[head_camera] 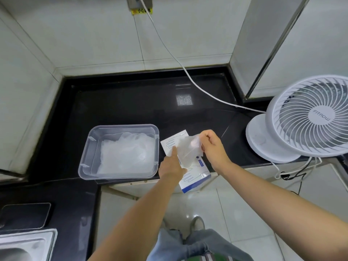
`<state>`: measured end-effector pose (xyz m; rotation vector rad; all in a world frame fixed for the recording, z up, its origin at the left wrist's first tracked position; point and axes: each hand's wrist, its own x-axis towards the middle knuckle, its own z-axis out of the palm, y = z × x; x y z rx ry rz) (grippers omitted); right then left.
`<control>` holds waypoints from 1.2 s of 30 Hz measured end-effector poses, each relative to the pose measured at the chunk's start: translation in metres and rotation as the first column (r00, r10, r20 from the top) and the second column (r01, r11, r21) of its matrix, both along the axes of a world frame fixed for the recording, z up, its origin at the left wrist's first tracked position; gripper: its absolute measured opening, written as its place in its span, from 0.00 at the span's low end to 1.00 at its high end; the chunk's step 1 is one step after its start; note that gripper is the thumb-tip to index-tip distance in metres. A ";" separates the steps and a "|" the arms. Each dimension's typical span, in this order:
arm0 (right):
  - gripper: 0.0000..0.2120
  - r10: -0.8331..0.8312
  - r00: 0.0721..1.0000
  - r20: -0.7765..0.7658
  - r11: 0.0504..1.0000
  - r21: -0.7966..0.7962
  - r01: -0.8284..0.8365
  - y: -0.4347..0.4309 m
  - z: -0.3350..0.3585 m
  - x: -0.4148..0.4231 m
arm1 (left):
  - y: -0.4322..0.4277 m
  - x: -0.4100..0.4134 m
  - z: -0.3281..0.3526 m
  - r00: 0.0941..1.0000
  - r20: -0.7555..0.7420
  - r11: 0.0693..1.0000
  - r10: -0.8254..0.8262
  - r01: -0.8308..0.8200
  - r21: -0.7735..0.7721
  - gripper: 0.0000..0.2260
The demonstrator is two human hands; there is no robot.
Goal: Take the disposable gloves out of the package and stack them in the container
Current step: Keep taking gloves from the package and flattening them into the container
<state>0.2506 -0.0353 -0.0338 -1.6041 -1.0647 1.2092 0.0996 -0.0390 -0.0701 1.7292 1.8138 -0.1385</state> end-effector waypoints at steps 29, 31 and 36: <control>0.14 -0.144 0.969 -0.202 0.989 -0.016 0.144 0.010 0.046 0.026 | 0.000 0.003 0.020 0.992 -0.028 0.990 -0.121 0.118 -0.079 0.31; 0.19 -0.124 0.958 -0.260 0.992 -0.029 0.120 0.013 0.055 0.022 | 0.004 0.003 0.027 0.996 0.056 0.998 -0.066 0.067 -0.013 0.28; 0.26 -0.027 0.924 -0.381 0.999 -0.047 0.010 0.012 0.069 0.004 | 0.027 0.000 0.057 0.849 0.517 0.924 0.107 -0.277 0.265 0.13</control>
